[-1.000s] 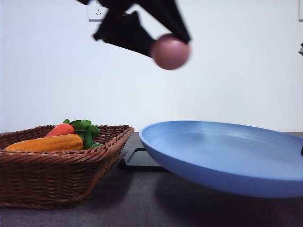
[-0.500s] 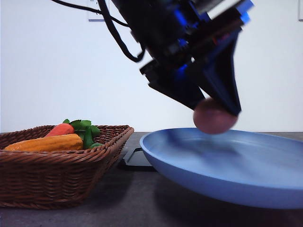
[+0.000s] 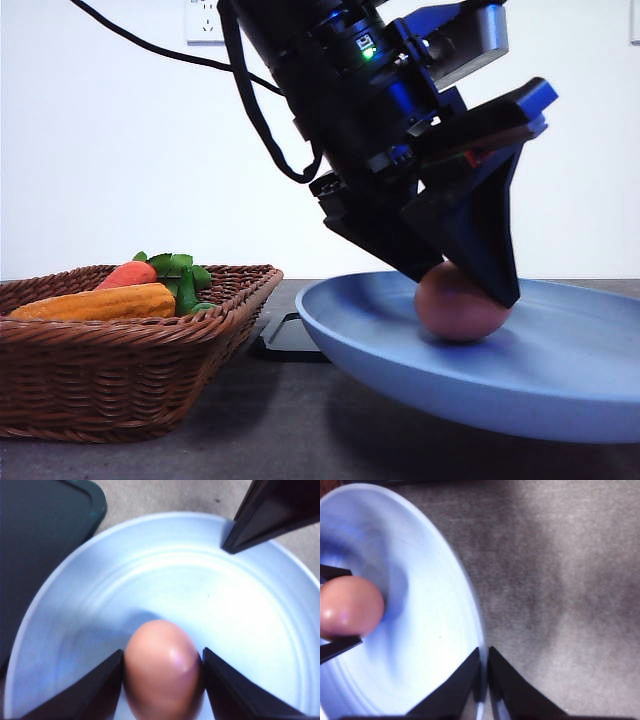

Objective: Transfer egg from basket to plate and serve

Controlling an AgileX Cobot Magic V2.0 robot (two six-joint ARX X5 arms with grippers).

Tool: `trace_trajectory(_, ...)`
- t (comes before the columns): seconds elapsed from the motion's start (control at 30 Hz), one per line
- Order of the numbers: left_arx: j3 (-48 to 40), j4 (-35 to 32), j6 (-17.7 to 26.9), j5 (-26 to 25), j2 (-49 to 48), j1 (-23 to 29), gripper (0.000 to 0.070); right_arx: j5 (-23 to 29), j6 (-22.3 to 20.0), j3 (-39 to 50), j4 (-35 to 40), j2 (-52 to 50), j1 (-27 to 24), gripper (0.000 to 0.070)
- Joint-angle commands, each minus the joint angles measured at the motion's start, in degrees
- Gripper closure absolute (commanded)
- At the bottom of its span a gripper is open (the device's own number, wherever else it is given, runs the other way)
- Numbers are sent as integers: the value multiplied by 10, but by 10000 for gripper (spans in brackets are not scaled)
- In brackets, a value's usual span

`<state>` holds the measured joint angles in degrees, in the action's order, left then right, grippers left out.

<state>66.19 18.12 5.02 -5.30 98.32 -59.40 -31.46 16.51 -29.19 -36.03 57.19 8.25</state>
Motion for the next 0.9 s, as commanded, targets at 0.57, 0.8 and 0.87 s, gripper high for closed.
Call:
trace_trajectory(0.57, 9, 39, -3, 6, -190, 6, 331, -4, -11, -45, 8, 77, 1, 700)
trace_trajectory(0.8, 9, 103, 5, 56, -300, 29, 332, 0, -31, -136, 18, 181, -3, 700)
trace_trajectory(0.87, 9, 128, 5, 69, -329, 37, 332, 0, -34, -169, 20, 216, -4, 700)
